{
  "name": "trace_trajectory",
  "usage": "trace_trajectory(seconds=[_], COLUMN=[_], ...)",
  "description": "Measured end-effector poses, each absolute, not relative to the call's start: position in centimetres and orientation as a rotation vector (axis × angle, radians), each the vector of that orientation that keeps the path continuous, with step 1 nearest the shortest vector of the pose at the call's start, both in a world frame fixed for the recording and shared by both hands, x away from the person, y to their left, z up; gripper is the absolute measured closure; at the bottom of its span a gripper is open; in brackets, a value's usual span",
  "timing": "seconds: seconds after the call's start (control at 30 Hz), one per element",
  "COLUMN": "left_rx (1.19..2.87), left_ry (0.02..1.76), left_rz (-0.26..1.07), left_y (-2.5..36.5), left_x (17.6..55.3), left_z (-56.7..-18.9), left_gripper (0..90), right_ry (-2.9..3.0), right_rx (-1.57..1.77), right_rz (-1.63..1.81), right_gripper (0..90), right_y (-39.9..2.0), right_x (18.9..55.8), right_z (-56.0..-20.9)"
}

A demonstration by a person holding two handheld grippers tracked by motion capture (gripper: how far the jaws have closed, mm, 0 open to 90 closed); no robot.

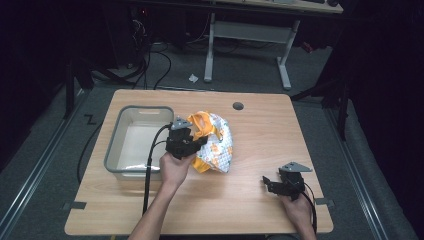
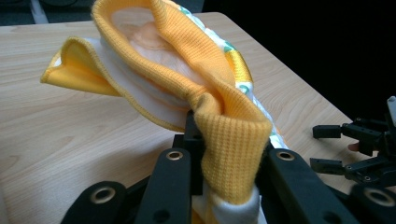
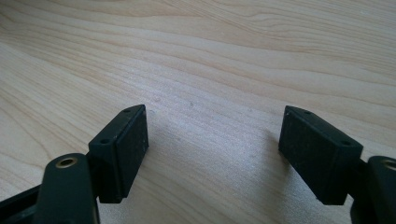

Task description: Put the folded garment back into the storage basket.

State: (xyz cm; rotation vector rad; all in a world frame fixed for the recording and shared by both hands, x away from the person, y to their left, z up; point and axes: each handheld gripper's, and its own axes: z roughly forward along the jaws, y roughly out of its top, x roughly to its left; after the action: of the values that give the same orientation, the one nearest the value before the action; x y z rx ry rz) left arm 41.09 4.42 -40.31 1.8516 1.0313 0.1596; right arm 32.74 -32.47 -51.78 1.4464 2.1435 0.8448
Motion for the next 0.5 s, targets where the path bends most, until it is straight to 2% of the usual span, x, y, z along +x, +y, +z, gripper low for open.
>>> trace_trajectory(seconds=[0.5], left_rx=[1.827], left_ry=[1.036], left_rz=[0.169], left_y=[6.4], left_x=[41.3], left_z=[-38.9], left_gripper=[77.5], right_ry=[2.144], right_rx=[1.446], right_rz=[0.845], right_gripper=[24.3], right_y=[-32.5], right_x=[32.7], right_z=[-51.8])
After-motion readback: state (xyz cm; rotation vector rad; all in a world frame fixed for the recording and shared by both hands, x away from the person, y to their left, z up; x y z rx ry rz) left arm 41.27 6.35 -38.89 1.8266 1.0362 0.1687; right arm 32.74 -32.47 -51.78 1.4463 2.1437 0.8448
